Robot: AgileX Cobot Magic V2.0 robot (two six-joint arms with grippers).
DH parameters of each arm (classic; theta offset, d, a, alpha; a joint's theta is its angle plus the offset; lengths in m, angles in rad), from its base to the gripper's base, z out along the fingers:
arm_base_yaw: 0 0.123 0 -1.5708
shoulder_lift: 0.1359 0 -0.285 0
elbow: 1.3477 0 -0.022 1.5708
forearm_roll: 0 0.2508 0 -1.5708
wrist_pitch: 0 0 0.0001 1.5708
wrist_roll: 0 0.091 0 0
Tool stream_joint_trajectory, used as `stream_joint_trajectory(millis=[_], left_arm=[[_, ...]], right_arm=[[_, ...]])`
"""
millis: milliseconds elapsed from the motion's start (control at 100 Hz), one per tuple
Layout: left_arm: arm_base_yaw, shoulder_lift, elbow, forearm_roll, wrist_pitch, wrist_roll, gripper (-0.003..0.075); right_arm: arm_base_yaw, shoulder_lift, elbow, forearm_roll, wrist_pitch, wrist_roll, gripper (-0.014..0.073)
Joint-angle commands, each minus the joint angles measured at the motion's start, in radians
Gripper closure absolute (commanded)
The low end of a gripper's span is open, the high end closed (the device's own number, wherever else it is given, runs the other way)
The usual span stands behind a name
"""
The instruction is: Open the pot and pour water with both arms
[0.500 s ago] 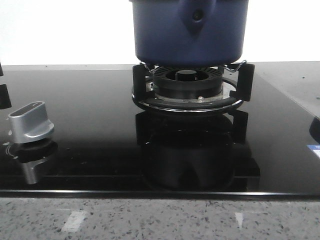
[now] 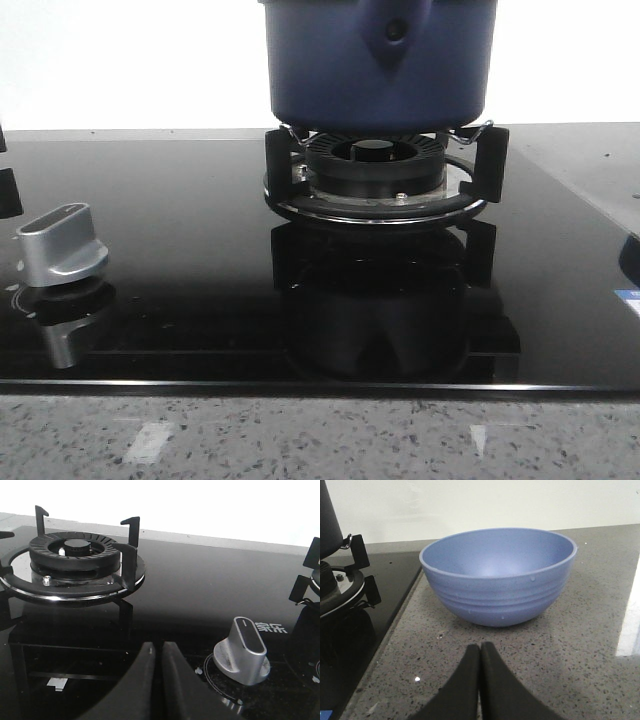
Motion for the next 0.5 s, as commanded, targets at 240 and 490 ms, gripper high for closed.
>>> stream_joint_trajectory(millis=[240, 490], left_arm=[[-0.002, -0.028, 0.031, -0.008, -0.078, -0.009, 0.0741], [-0.002, -0.028, 0.031, -0.008, -0.095, -0.009, 0.0741]], right_arm=[[-0.004, -0.017, 0.026, -0.012, -0.126, -0.002, 0.0650], [-0.004, -0.017, 0.026, -0.011, -0.134, -0.002, 0.0650]])
